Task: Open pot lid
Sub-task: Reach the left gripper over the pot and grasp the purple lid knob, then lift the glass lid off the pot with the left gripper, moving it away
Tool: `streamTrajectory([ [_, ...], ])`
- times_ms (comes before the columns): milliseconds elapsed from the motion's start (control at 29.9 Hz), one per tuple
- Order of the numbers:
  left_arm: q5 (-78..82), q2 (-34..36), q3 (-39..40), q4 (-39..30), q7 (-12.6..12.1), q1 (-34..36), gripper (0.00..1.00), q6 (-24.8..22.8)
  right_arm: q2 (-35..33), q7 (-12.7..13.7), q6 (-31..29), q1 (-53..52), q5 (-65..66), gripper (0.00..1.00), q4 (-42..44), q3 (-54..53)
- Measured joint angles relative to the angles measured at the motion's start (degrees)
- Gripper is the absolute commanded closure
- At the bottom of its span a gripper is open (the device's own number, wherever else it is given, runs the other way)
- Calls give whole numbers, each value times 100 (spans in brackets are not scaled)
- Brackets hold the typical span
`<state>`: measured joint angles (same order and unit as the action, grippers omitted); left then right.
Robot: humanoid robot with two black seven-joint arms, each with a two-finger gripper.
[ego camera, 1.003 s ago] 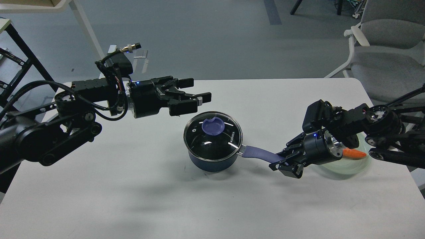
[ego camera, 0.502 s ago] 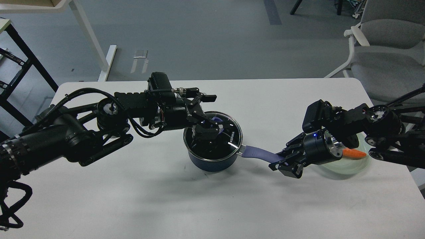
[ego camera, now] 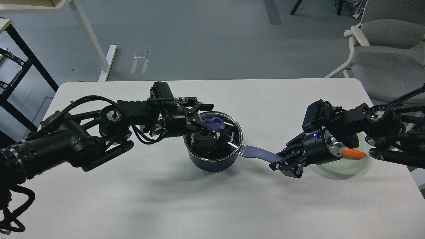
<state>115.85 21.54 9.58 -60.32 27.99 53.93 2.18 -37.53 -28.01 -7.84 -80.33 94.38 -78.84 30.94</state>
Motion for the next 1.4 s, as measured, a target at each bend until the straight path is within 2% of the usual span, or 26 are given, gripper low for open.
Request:
streamTrajectory([
  [301,143,-1,0,13,0,-66,5,30,0,1,0,0,-7,68,-6,0],
  [334,145,-1,0,21,0,-71,8,30,0,1,0,0,-7,68,-7,-2],
  [468,149,-1,-2,66,0,-99,30,35,0,1,2,0,-13,68,-8,-2],
  [535,149,-1,-24,72,0,-101,33,35,0,1,3,0,-15,68,-7,-2],
  [635,149,-1,-40,73,0,-102,50,35,0,1,3,0,-16,68,-7,-2],
  [702,149,3,-59,73,1,-101,56,35,0,1,3,0,-16,68,-6,-2],
  [803,148,5,-100,72,2,-61,59,26,0,1,3,0,-16,68,-1,-2],
  [1037,110,220,-101,-130,2,-22,59,25,-10,1,5,-1,-17,68,0,-2],
  [1237,-163,922,-34,-609,1,194,58,49,-10,1,5,-1,-17,68,0,-1],
  [1405,-303,1829,-66,-840,1,248,58,141,-16,1,2,-1,-19,68,0,0],
])
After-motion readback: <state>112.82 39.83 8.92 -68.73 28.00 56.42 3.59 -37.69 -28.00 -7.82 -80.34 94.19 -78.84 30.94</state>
